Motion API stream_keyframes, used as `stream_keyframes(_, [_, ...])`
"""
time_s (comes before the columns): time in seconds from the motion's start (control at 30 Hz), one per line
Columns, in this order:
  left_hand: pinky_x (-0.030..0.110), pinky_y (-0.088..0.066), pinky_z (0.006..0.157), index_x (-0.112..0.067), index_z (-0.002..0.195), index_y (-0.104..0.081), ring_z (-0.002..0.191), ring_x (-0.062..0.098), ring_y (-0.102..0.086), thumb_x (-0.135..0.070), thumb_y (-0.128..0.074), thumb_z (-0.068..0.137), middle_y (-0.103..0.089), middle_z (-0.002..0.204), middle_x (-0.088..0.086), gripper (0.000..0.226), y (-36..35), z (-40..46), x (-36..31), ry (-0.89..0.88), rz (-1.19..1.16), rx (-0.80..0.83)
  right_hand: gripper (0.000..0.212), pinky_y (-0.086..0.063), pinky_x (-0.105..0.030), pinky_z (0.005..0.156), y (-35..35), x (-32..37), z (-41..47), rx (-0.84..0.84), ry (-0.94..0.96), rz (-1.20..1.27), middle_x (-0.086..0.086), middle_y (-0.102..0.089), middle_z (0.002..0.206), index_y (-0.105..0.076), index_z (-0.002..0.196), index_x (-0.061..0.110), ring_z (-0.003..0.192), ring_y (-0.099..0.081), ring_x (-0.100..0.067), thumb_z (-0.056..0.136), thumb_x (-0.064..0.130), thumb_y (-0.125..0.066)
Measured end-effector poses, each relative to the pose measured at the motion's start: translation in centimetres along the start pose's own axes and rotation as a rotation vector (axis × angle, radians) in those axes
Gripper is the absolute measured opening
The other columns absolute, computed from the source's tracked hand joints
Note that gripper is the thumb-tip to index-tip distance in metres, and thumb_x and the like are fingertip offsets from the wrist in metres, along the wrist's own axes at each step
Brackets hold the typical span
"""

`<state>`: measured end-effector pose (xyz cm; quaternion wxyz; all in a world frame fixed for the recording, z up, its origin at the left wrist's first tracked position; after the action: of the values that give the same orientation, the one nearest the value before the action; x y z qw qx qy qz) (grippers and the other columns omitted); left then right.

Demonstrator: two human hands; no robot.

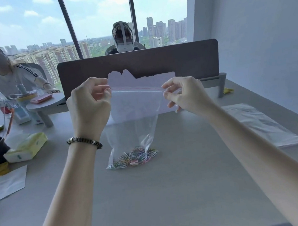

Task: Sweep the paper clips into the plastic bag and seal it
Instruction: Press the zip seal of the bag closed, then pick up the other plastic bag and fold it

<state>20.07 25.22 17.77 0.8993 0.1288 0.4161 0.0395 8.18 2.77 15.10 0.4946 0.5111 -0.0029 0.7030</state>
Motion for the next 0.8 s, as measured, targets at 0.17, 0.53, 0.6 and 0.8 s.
stream_keyframes(0.17, [0.041,-0.062,0.071,-0.022,0.096,-0.073,0.072,0.008,-0.074,-0.011,-0.060,0.087,-0.076,0.083,-0.005,0.019,-5.1,-2.3,-1.0,0.025,-0.097,0.079,0.022,-0.050,-0.019,0.042,2.7,-4.1,-1.4,-0.026,-0.090,0.009,0.001,-0.073,0.089,-0.070,0.108,0.016,0.059,-0.073,-0.010,0.086,0.015,-0.069])
stream_keyframes(0.53, [0.032,-0.063,0.060,0.000,0.099,-0.068,0.061,0.017,-0.071,-0.001,-0.058,0.094,-0.070,0.081,0.012,0.011,-23.1,-9.2,-1.7,0.463,-0.441,0.471,0.006,-0.051,-0.025,0.046,10.7,-16.9,-4.2,-0.107,-0.384,0.053,-0.005,-0.075,0.087,-0.073,0.089,0.013,0.060,-0.072,-0.014,0.088,0.015,-0.068])
stream_keyframes(0.6, [0.033,-0.063,0.063,-0.001,0.097,-0.066,0.065,0.021,-0.069,-0.002,-0.059,0.094,-0.066,0.082,0.012,0.008,-26.8,-10.6,-1.3,0.574,-0.461,0.575,0.009,-0.055,-0.030,0.053,12.3,-19.8,-4.6,-0.146,-0.438,0.019,-0.009,-0.077,0.088,-0.071,0.079,0.020,0.069,-0.074,-0.021,0.087,0.017,-0.068])
stream_keyframes(0.8, [0.039,-0.054,0.079,-0.010,0.095,-0.057,0.078,0.024,-0.054,-0.010,-0.061,0.094,-0.051,0.085,0.010,0.004,-36.3,-14.4,0.1,0.854,-0.451,0.887,0.017,-0.044,-0.033,0.100,16.9,-27.9,-5.7,-0.096,-0.580,-0.324,-0.008,-0.075,0.108,-0.078,0.099,0.018,0.111,-0.064,-0.027,0.090,0.018,-0.063])
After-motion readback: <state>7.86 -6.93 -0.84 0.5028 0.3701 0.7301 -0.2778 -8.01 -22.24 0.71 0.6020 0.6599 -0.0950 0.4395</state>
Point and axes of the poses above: each hand's wrist, its own z-axis towards the middle knuckle, its own y-axis out of the back of the hand, x = y × z, the point moved 4 cm from there along z, towards the middle knuckle
